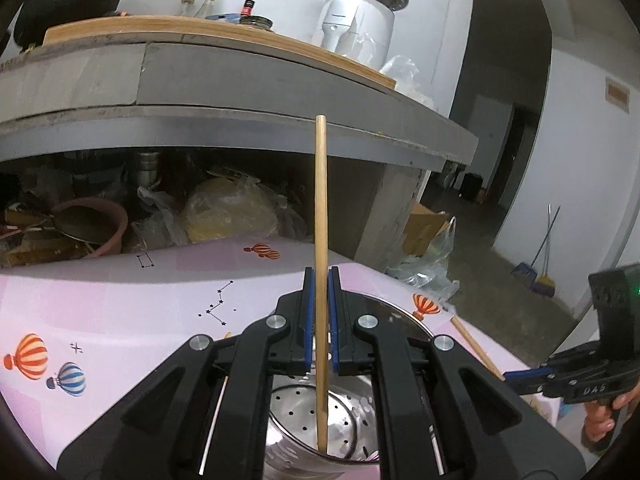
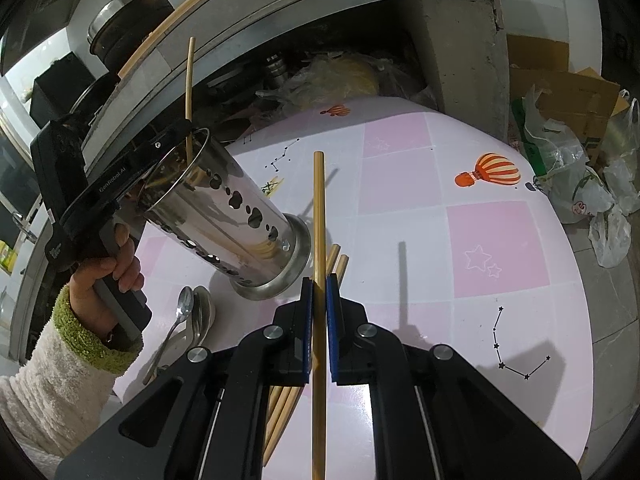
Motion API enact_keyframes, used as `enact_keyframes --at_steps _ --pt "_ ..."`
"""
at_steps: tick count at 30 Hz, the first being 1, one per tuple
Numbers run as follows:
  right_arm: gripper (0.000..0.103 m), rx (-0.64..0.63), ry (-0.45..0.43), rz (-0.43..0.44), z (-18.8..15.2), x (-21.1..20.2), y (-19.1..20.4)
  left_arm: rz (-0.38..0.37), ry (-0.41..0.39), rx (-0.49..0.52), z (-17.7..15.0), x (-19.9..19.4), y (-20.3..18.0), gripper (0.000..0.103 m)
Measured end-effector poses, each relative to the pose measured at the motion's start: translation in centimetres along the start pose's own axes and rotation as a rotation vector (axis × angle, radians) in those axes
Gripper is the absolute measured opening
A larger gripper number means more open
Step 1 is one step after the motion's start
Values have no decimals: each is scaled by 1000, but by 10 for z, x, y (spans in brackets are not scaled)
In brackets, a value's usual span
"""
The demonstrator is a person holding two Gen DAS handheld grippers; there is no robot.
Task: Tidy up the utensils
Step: 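Lower the left tool's chopstick into the holder and open the left tool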
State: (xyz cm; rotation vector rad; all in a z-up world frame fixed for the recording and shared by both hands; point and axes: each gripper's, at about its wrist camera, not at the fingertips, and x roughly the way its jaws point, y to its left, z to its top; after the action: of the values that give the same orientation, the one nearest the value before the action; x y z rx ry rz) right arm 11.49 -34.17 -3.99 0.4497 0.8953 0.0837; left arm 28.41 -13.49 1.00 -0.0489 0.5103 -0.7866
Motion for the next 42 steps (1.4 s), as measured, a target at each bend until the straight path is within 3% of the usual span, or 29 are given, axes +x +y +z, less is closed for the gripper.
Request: enact_keyframes --at_steps 25,27,32,42 --pt "7 14 -5 8 -5 -7 -1 45 49 1 2 17 -10 6" --pt "7 15 -6 8 -5 -7 -2 40 53 -5 2 16 -9 9" --pt "7 13 -3 6 -5 -7 -3 15 50 -15 3 9 -11 28" --pt "7 7 -1 9 -4 -6 -1 32 53 -19 7 -2 -12 34"
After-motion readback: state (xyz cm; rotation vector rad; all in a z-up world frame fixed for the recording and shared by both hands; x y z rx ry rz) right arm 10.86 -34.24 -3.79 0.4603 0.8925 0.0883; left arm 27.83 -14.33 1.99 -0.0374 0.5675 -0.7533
